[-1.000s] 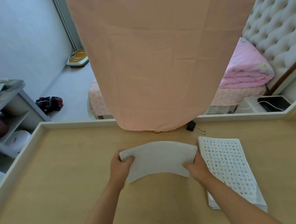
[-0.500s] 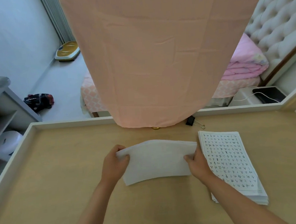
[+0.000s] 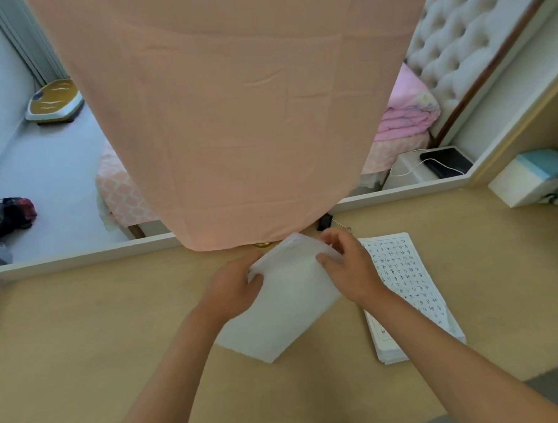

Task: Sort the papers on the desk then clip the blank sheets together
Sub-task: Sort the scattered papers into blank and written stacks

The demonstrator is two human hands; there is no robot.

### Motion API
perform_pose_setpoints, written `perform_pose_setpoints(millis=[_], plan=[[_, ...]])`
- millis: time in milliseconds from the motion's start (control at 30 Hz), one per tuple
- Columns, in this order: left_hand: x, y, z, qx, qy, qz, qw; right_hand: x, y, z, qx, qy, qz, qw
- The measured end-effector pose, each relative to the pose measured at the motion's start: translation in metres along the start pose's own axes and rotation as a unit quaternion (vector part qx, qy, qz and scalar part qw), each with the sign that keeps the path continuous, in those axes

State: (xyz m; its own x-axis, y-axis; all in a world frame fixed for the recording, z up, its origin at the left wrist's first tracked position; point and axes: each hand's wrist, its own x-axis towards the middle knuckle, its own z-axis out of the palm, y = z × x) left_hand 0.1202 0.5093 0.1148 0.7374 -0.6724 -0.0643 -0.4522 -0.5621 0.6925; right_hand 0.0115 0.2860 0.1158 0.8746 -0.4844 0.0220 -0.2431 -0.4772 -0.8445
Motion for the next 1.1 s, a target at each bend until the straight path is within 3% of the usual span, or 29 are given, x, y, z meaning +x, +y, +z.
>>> perform_pose_setpoints(millis=[100,200,300,367,467,600,833,1000,1100], plan=[[0.006,0.001,0.003,-0.142,0.028,-0.046,0.988,-0.003,0.017,-0.015,0.097,0.071,0.097,0.988],[0.016,0.017,0.015,-0.35,-0.012,-0.128,0.928,-0.013,0.037,-0.029,0.246,-0.02,0.191,0.95],[0.03,0.03,0.041,-0.403,-0.045,-0.174,0.897,-0.018,0.059,-0.041,0.242,-0.082,0.223,0.941],[0.038,0.041,0.065,-0.408,-0.056,-0.192,0.891,-0.014,0.076,-0.052,0.211,-0.054,0.246,0.944],[0.051,0.056,0.104,-0.402,-0.147,-0.244,0.87,-0.004,0.109,-0.081,0.163,-0.014,0.284,0.945],[0.069,0.075,0.163,-0.29,-0.217,-0.314,0.877,0.008,0.158,-0.117,0.128,0.012,0.319,0.939],[0.107,0.118,0.251,-0.2,-0.14,-0.343,0.907,0.042,0.225,-0.161,0.028,-0.017,0.328,0.944],[0.115,0.115,0.288,0.008,-0.107,-0.344,0.933,0.051,0.259,-0.168,-0.152,-0.098,0.317,0.931],[0.117,0.117,0.298,-0.086,-0.033,-0.343,0.935,0.051,0.268,-0.169,-0.183,-0.099,0.37,0.906]])
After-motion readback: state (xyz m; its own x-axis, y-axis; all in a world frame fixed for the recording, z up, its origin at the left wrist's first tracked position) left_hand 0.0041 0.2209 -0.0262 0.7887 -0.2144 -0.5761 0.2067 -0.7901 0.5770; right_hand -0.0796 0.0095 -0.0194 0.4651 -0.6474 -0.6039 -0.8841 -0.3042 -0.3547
